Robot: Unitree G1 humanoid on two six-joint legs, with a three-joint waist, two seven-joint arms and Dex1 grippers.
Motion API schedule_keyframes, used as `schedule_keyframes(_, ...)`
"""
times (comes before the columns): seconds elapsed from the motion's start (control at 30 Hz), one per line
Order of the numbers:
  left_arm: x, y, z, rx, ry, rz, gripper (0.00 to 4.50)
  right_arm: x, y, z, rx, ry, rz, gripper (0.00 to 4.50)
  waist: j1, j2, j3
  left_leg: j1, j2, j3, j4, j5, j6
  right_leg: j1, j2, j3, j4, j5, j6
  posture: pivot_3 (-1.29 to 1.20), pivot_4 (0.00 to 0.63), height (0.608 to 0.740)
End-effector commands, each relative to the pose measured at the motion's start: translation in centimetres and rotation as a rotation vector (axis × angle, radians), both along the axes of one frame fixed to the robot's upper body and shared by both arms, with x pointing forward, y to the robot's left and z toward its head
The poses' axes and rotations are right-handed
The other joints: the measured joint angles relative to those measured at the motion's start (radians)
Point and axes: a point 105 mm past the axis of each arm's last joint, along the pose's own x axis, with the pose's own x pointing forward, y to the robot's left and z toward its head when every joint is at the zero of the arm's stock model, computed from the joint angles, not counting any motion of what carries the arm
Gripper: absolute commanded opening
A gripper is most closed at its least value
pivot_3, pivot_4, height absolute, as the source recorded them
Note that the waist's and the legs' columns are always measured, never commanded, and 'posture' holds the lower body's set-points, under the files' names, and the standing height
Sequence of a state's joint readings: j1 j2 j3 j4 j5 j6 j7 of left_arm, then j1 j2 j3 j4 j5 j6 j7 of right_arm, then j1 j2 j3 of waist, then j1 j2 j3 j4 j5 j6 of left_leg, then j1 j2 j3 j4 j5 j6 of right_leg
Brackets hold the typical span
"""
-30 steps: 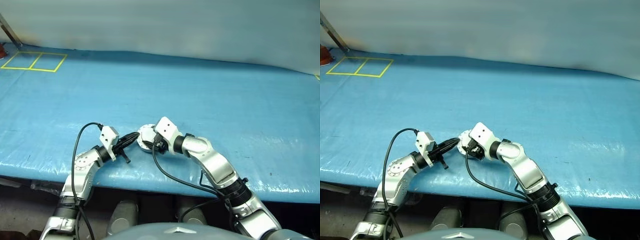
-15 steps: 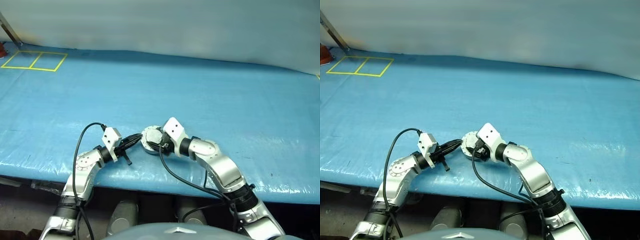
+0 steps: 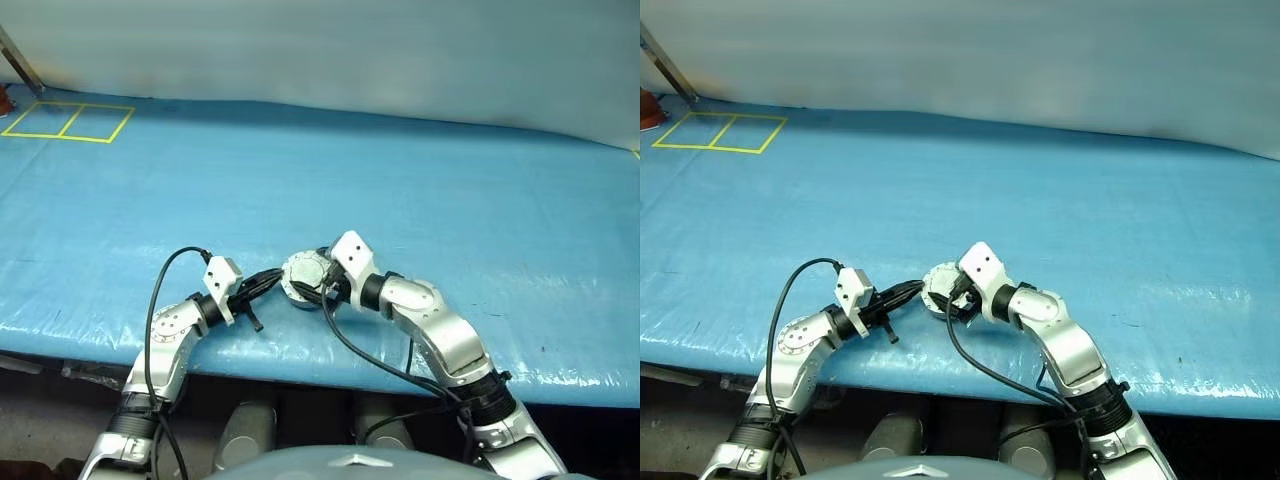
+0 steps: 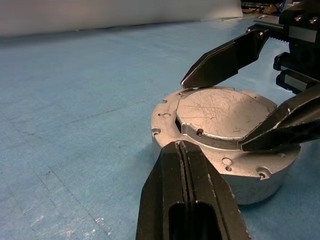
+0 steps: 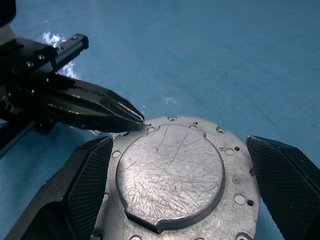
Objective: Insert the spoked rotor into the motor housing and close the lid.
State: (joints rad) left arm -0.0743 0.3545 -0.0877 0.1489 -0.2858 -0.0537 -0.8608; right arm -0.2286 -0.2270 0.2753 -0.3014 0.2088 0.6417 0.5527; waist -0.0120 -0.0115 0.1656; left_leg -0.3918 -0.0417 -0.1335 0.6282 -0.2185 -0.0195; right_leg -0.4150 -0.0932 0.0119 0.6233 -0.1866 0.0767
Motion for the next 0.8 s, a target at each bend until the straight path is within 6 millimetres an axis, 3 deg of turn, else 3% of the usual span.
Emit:
schedule_keyframes(0.03,-0.7,-0.2,-1.4,0.020,0.054,-0.023,0.00,0.0,-1.1,3.0,0.155,0.000,-0.047,4.48,0.000,0.000,0.000,0.000,0.000,0.000,0.000,0.000,0.000,0.000,0.000,0.000,0.000,0.000,0.000,0.00,0.150,0.740)
schedule_keyframes(0.1,-0.7,-0.3,-1.4,0.018,0.054,-0.023,0.00,0.0,-2.3,3.1,0.211,0.067,-0.101,4.48,0.001,0.000,0.000,0.000,0.000,0.000,0.000,0.000,0.000,0.000,0.000,0.000,0.000,0.000,0.000,0.00,0.150,0.740)
schedule_keyframes(0.27,-0.7,-0.3,-1.5,0.019,0.051,-0.024,0.00,-1.2,-4.6,1.0,0.233,0.263,-0.160,4.48,0.001,0.000,0.000,-0.001,0.000,-0.001,0.000,0.000,0.000,0.000,0.000,0.000,0.000,0.000,0.000,0.00,0.150,0.740)
schedule_keyframes(0.37,-0.6,-0.3,-1.5,0.020,0.047,-0.025,0.00,-1.9,-5.4,-0.1,0.332,0.396,-0.184,4.48,0.000,0.001,0.000,-0.001,0.000,0.000,-0.001,0.000,0.000,-0.001,0.000,0.000,0.000,0.000,0.000,0.00,0.150,0.740)
schedule_keyframes(0.6,-0.3,-0.4,-1.4,0.025,0.035,-0.029,0.00,-2.3,-4.6,-2.0,0.613,0.665,-0.185,4.48,0.000,0.001,0.000,0.000,0.000,0.000,0.000,0.000,0.000,0.000,0.000,0.000,0.000,0.000,0.000,0.00,0.150,0.740)
schedule_keyframes(0.8,-0.3,-0.4,-1.4,0.030,0.027,-0.025,0.00,-2.0,-3.7,-3.6,0.697,0.799,-0.198,4.48,-0.001,0.001,0.000,-0.001,0.000,0.000,0.000,0.000,0.000,-0.001,0.000,0.000,0.000,0.000,0.000,0.00,0.150,0.740)
